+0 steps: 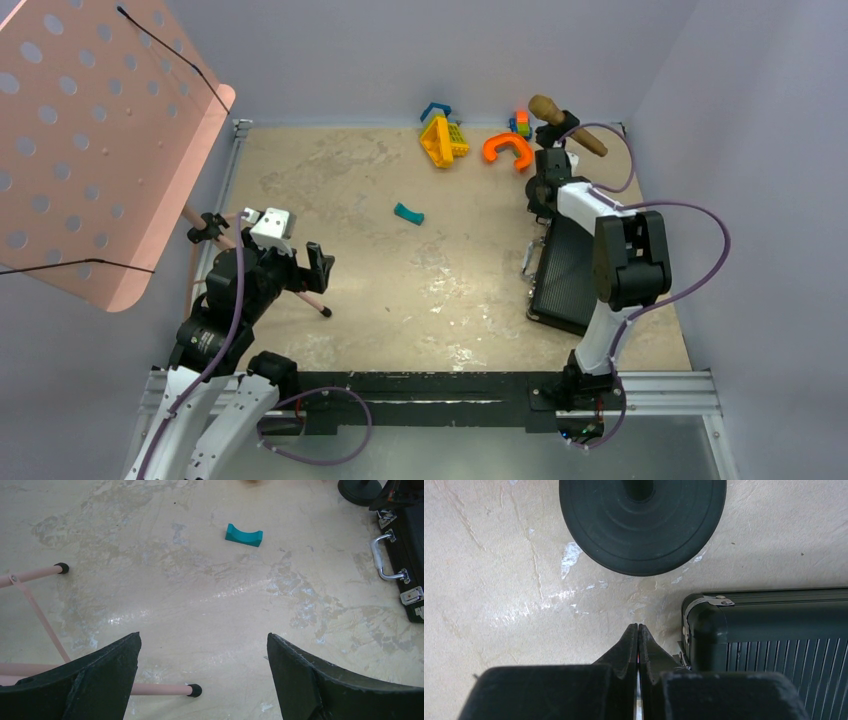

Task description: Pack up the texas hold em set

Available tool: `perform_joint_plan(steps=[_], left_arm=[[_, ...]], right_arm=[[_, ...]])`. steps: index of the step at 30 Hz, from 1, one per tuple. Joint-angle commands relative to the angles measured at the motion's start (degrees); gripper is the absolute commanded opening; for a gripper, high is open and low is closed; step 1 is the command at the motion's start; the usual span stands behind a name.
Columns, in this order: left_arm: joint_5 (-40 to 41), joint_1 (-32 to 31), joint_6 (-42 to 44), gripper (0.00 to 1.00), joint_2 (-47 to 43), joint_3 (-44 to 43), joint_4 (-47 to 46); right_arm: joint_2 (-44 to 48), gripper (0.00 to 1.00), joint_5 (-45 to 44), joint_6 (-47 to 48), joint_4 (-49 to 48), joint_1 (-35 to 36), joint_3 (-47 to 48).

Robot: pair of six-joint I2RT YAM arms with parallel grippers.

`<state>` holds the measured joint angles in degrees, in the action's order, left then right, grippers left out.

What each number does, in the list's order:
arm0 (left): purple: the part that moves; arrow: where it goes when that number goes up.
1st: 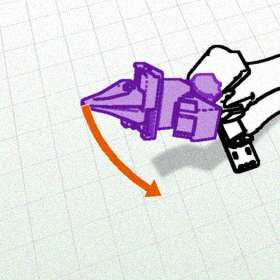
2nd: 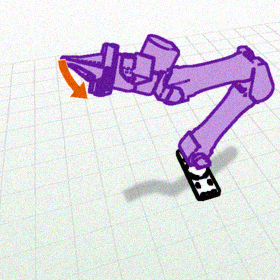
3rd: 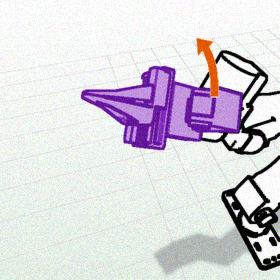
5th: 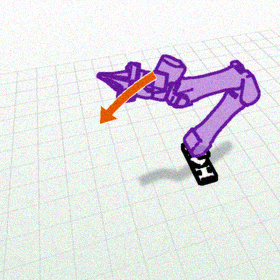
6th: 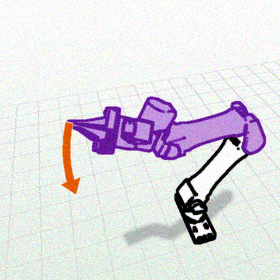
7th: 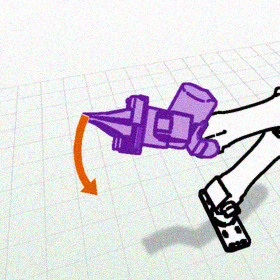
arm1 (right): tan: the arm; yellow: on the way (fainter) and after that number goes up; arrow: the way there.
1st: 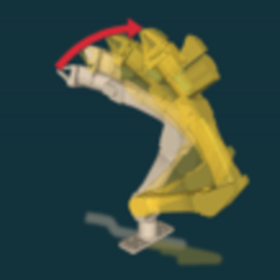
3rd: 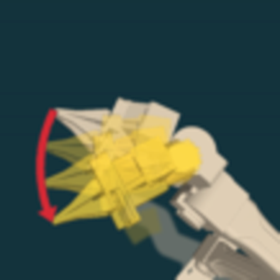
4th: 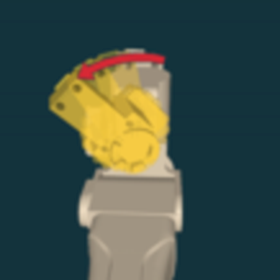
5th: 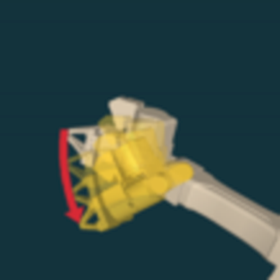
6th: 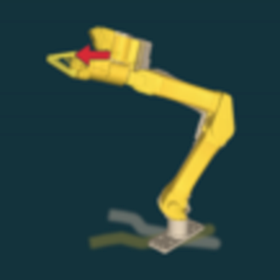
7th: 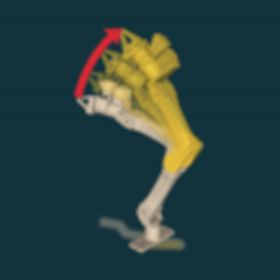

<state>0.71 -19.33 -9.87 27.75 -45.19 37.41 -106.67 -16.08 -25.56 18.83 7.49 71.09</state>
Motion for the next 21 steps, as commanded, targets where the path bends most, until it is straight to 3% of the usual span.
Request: perform_joint_plan(steps=[1, 13, 21], left_arm=[[-0.45, -0.22, -0.06, 0.99, -0.3, -0.9, -1.68], [-0.45, -0.27, -0.15, 1.0, -0.97, -0.81, -1.64], [-0.45, -0.27, -0.16, 0.99, -1.09, -0.77, -1.66]], right_arm=[[-0.33, 0.0, -2.07, -2.08, 4.66, 2.1, -0.63], [3.22, 0.0, -2.88, -7.64, 3.8, 3.41, -5.87], [11.51, 0.0, 0.38, -2.28, 3.17, 4.14, -5.25]])
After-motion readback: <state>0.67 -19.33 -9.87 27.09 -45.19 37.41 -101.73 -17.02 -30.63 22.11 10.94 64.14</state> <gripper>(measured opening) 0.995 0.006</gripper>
